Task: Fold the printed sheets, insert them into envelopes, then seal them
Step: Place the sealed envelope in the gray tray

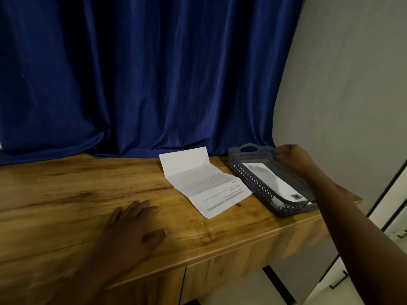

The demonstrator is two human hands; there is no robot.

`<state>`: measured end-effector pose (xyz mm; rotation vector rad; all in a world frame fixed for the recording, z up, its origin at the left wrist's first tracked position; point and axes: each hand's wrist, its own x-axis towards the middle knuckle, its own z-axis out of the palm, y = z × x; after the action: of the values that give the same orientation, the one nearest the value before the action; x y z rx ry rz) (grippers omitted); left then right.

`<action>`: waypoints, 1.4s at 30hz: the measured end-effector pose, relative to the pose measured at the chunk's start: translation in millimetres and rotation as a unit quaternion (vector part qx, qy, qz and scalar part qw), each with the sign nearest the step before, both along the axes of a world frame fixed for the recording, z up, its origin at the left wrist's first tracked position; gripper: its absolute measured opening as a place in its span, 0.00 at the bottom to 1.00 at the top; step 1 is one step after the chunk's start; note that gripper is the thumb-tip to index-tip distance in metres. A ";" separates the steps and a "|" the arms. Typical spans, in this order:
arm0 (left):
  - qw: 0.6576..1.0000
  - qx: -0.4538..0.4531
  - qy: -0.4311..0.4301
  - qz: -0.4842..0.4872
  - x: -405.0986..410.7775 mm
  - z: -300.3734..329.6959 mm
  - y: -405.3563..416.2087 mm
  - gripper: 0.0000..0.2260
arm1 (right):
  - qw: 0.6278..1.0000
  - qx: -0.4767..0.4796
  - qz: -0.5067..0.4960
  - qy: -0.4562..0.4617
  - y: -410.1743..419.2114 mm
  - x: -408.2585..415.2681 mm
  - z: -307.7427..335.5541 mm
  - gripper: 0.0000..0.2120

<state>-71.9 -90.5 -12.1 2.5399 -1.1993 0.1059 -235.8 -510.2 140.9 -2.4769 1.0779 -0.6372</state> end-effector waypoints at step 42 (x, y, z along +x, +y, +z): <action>0.996 -0.079 -0.032 0.031 -24.5 35.8 80.2 0.23 | 0.833 -0.134 0.532 0.067 307.3 66.8 -109.2 0.21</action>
<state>-96.4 -10.3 23.7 2.4521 -1.0904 0.2875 -169.1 -202.8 31.7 -2.8327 -0.4845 -0.2427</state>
